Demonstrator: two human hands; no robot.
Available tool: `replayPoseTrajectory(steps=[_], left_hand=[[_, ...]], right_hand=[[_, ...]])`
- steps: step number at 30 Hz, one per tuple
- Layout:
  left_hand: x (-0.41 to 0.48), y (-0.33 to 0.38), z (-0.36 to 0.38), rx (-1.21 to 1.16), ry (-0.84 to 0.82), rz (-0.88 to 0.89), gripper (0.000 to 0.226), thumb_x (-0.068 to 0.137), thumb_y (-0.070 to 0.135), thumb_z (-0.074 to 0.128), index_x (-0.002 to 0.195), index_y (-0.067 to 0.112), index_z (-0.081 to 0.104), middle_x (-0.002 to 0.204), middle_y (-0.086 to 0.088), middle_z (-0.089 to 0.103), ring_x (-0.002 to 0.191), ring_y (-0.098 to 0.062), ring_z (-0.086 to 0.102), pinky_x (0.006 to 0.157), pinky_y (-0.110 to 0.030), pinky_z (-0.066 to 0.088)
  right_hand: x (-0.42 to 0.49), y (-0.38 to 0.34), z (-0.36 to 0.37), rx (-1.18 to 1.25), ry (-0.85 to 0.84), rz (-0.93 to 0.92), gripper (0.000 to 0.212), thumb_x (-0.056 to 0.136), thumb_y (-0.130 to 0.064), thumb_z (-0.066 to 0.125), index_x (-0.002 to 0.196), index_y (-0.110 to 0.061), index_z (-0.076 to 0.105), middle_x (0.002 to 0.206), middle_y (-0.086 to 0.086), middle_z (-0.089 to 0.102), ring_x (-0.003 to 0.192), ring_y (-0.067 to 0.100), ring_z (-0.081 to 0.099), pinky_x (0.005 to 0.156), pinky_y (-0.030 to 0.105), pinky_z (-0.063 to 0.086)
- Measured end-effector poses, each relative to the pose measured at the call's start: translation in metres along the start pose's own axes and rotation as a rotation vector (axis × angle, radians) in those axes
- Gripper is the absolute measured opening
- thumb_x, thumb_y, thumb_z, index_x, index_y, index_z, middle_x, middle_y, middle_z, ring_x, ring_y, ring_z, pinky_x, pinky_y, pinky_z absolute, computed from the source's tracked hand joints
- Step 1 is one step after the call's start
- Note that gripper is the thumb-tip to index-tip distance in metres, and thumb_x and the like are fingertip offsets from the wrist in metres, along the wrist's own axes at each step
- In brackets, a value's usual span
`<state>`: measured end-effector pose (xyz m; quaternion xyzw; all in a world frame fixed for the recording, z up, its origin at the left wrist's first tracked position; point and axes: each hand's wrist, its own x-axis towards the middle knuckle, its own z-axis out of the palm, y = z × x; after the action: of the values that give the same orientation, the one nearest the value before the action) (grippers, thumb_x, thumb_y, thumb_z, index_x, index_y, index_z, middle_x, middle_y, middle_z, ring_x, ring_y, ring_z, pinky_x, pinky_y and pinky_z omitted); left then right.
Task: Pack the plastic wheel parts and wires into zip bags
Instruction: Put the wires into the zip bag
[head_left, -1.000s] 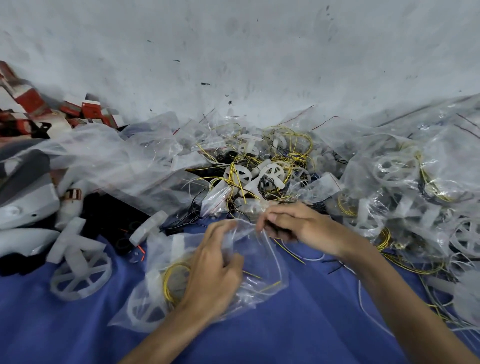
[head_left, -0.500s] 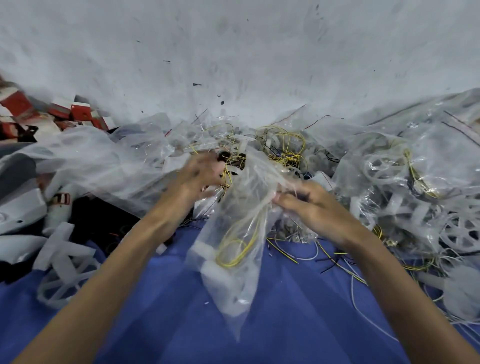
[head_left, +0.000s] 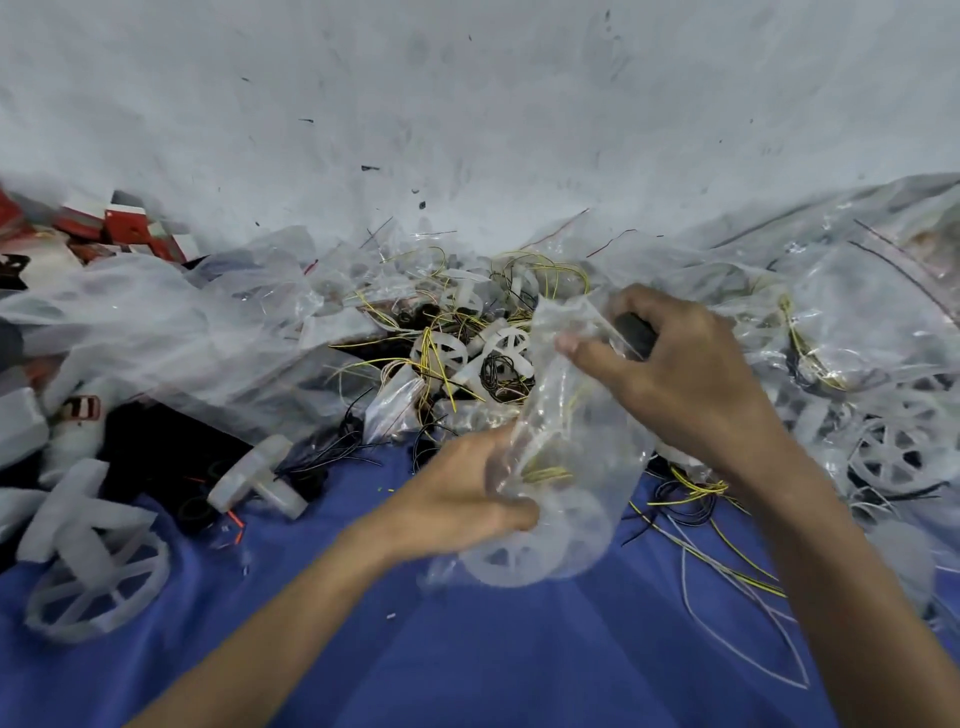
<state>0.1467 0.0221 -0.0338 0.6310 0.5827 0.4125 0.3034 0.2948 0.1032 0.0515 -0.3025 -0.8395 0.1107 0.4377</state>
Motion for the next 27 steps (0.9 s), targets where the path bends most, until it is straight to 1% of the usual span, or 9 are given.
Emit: replayPoseTrajectory(steps=[4, 7, 9, 13, 18, 21, 23, 25, 27], left_hand=[[0.004, -0.016, -0.035, -0.25, -0.131, -0.289, 0.047, 0.048, 0.011, 0.062, 0.094, 0.012, 0.055, 0.077, 0.002, 0.06, 0.064, -0.005, 0.059, 0.062, -0.02, 0.045], [0.005, -0.023, -0.054, -0.273, -0.178, -0.308, 0.052, 0.048, 0.008, 0.057, 0.099, 0.007, 0.055, 0.064, 0.003, 0.064, 0.054, -0.004, 0.06, 0.061, -0.022, 0.045], [0.008, -0.024, -0.065, -0.227, -0.211, -0.327, 0.051, 0.049, 0.008, 0.055, 0.1, 0.004, 0.057, 0.06, 0.003, 0.064, 0.053, -0.004, 0.06, 0.061, -0.02, 0.048], [0.011, -0.022, -0.081, -0.183, -0.262, -0.4, 0.049, 0.046, 0.006, 0.053, 0.095, 0.002, 0.053, 0.048, 0.003, 0.059, 0.05, -0.007, 0.057, 0.059, -0.024, 0.043], [0.006, -0.001, -0.1, 0.116, -0.326, -0.232, 0.026, 0.069, 0.0, 0.068, 0.093, 0.0, 0.06, 0.074, -0.002, 0.064, 0.063, -0.004, 0.059, 0.051, -0.02, 0.047], [-0.004, 0.014, -0.118, 0.303, -0.393, -0.102, 0.046, 0.058, 0.039, 0.083, 0.091, 0.014, 0.062, 0.085, -0.012, 0.065, 0.073, -0.012, 0.059, 0.064, -0.035, 0.047], [-0.011, 0.026, -0.122, 0.171, -0.417, -0.121, 0.051, 0.048, 0.061, 0.084, 0.081, 0.027, 0.063, 0.084, -0.005, 0.068, 0.073, -0.016, 0.065, 0.065, -0.031, 0.05], [-0.009, 0.03, -0.116, 0.078, -0.365, -0.13, 0.05, 0.052, 0.065, 0.079, 0.084, 0.03, 0.063, 0.091, -0.001, 0.07, 0.077, -0.019, 0.07, 0.07, -0.029, 0.053], [-0.002, 0.03, -0.101, 0.197, -0.217, -0.063, 0.05, 0.063, 0.061, 0.075, 0.102, 0.035, 0.058, 0.104, 0.011, 0.066, 0.092, -0.004, 0.066, 0.081, -0.026, 0.051]], right_hand=[[0.005, 0.015, -0.021, 0.098, -0.341, 0.065, 0.042, 0.066, -0.049, 0.071, 0.09, -0.017, 0.06, 0.065, -0.01, 0.051, 0.053, -0.002, 0.042, 0.051, 0.011, 0.031], [0.003, 0.024, -0.026, 0.315, -0.487, 0.119, 0.022, 0.077, -0.031, 0.069, 0.09, -0.014, 0.063, 0.069, -0.008, 0.055, 0.063, 0.003, 0.05, 0.062, 0.017, 0.041], [0.002, 0.024, -0.023, 0.414, -0.511, 0.174, 0.006, 0.083, -0.017, 0.066, 0.081, -0.013, 0.062, 0.066, 0.001, 0.053, 0.058, 0.004, 0.05, 0.054, 0.016, 0.042], [0.003, 0.024, -0.017, 0.404, -0.511, 0.174, 0.03, 0.087, -0.017, 0.062, 0.058, -0.026, 0.061, 0.053, -0.011, 0.036, 0.047, -0.001, 0.04, 0.047, 0.012, 0.038], [0.003, 0.023, -0.016, 0.419, -0.496, -0.111, 0.011, 0.086, -0.02, 0.064, 0.075, -0.023, 0.062, 0.07, -0.01, 0.046, 0.063, 0.004, 0.043, 0.06, 0.015, 0.034], [0.003, 0.025, -0.018, 0.462, -0.604, -0.188, 0.011, 0.083, -0.019, 0.062, 0.082, -0.025, 0.072, 0.087, -0.003, 0.055, 0.079, 0.012, 0.054, 0.069, 0.018, 0.04], [0.003, 0.03, -0.021, 0.437, -0.705, -0.198, 0.015, 0.084, -0.01, 0.062, 0.082, -0.019, 0.074, 0.095, -0.003, 0.06, 0.089, 0.013, 0.059, 0.075, 0.018, 0.044], [0.002, 0.035, -0.022, 0.361, -0.797, -0.182, 0.022, 0.084, 0.005, 0.06, 0.079, -0.013, 0.072, 0.098, -0.003, 0.062, 0.093, 0.014, 0.06, 0.078, 0.019, 0.045], [0.0, 0.038, -0.019, 0.278, -0.88, -0.142, 0.023, 0.082, 0.013, 0.058, 0.079, -0.006, 0.07, 0.098, -0.005, 0.062, 0.093, 0.01, 0.059, 0.079, 0.02, 0.044]])
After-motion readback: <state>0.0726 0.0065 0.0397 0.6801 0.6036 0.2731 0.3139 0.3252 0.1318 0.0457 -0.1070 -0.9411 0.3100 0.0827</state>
